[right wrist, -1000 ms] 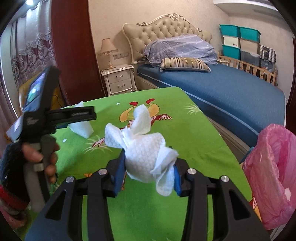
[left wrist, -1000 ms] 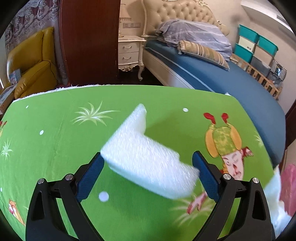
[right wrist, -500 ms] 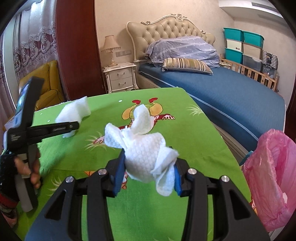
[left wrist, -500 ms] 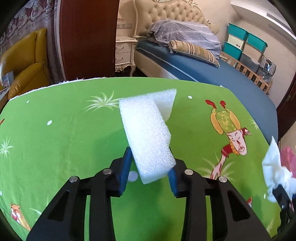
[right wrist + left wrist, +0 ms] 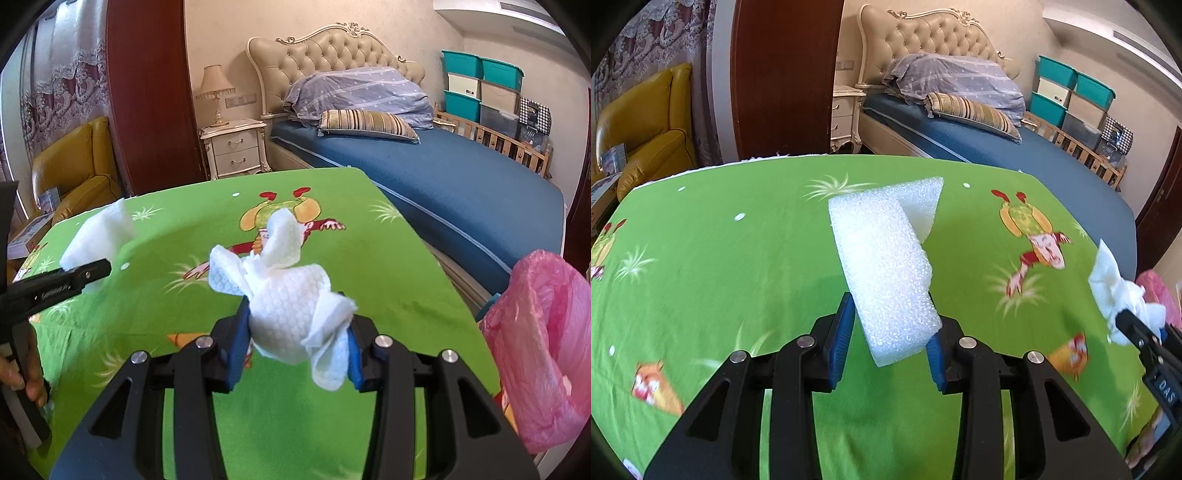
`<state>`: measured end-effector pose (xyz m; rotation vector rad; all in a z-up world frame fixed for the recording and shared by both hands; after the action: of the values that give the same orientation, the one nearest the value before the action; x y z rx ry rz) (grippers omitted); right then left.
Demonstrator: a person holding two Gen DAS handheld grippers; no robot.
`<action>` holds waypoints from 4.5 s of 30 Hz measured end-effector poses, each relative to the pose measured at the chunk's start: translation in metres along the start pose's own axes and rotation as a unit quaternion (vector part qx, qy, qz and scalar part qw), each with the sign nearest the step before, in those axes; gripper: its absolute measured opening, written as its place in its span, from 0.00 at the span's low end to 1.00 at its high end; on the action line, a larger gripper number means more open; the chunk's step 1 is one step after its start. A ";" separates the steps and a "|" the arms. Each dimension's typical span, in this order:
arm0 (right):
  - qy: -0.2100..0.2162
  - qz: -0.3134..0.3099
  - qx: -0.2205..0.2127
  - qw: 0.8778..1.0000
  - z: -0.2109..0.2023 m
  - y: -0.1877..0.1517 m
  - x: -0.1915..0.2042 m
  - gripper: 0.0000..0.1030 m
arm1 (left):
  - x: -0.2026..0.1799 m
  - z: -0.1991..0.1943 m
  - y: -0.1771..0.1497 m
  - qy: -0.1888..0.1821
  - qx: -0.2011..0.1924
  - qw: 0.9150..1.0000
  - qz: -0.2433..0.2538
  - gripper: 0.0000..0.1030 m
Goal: Collect trash
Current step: 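Carry the foam piece and tissue over the wastebasket and open both tools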
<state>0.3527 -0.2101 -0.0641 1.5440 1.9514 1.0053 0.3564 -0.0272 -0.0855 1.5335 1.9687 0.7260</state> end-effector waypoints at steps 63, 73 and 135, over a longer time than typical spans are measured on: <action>-0.035 -0.046 -0.085 0.995 -0.172 -0.075 -0.007 0.41 | -0.050 -0.164 -0.098 -0.029 -0.131 0.984 0.120 0.33; -0.086 -0.017 -0.113 0.990 -0.207 -0.070 -0.066 0.41 | -0.103 -0.166 -0.101 -0.068 -0.126 0.973 0.179 0.33; -0.155 0.120 -0.178 0.964 -0.270 -0.070 -0.311 0.89 | -0.377 -0.100 -0.014 -0.211 -0.126 0.940 0.237 0.87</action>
<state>0.1954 -0.5864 0.0248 1.6333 1.3137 1.0665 0.3565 -0.4064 0.0077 1.8350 1.1575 0.7249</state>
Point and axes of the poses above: each gripper's, at about its wrist camera, not at the fingertips, and z roughly the way its jaws point, x to its left, y to its top, the point moved 4 cm from there along z, roughly the way its jaws point, and after that the axes turned 4 degrees about y, right-handed, at the moved point
